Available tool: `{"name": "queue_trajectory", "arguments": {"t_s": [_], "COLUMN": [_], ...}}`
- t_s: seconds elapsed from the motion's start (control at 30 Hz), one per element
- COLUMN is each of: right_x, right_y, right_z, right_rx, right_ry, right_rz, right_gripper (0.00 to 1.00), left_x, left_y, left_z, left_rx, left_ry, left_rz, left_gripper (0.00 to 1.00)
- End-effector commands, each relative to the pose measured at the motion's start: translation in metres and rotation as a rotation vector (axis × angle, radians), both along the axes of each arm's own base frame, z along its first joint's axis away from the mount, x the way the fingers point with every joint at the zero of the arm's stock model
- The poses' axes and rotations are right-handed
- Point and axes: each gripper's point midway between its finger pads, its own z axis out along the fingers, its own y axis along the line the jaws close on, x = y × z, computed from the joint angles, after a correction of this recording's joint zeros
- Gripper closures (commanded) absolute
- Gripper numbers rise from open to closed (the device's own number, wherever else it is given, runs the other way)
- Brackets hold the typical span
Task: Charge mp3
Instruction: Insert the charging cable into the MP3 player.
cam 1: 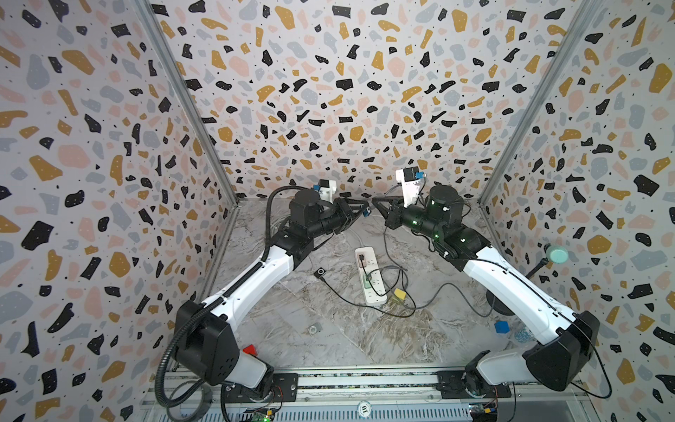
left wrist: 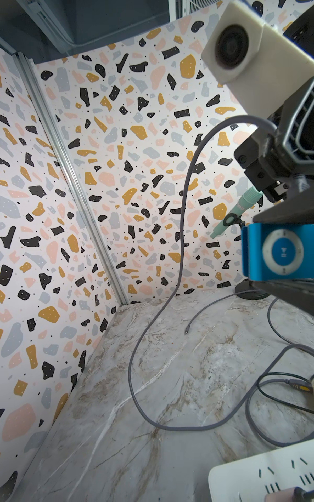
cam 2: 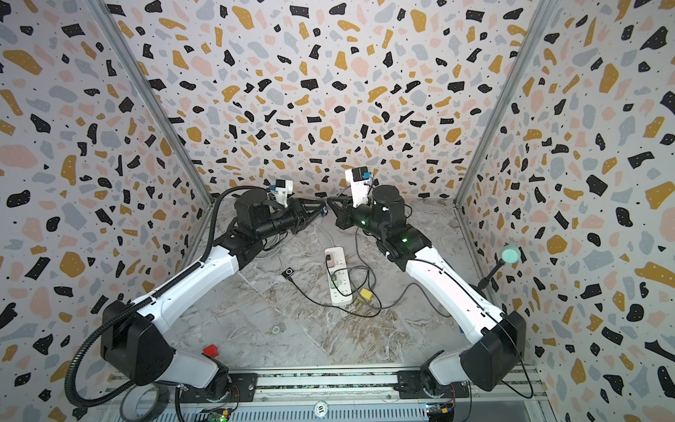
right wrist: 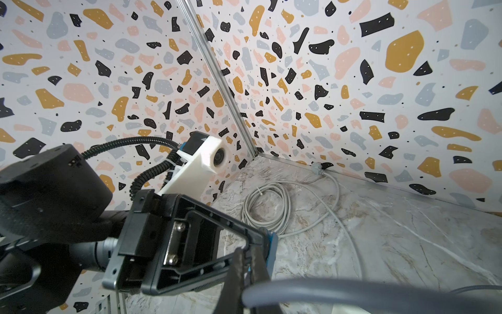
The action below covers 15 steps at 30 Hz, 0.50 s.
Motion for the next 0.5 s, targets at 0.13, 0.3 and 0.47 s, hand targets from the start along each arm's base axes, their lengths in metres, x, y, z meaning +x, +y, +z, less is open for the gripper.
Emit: {"name": "queue_trajectory", "arguments": {"t_s": [0.13,0.3,0.47], "right_x": [-0.011,-0.011,-0.009], "right_y": [0.015,0.012,0.005], "right_z": [-0.042,-0.052,-0.058], "right_rx": [-0.12,-0.126,-0.12], "right_ry": [0.079,0.098,0.117], "right_rz": [0.043,0.031,0.014], "right_gripper": [1.0,1.0,1.0], "left_x": [-0.013,-0.013,-0.016], "left_y": [-0.009,-0.011,-0.011], "left_z": [0.061,0.07,0.076], "left_rx": [-0.08,-0.112,-0.128], "left_ry": [-0.159,-0.178,-0.192], "left_rz": [-0.056,-0.066,-0.077], "left_gripper": [1.0,1.0,1.0]}}
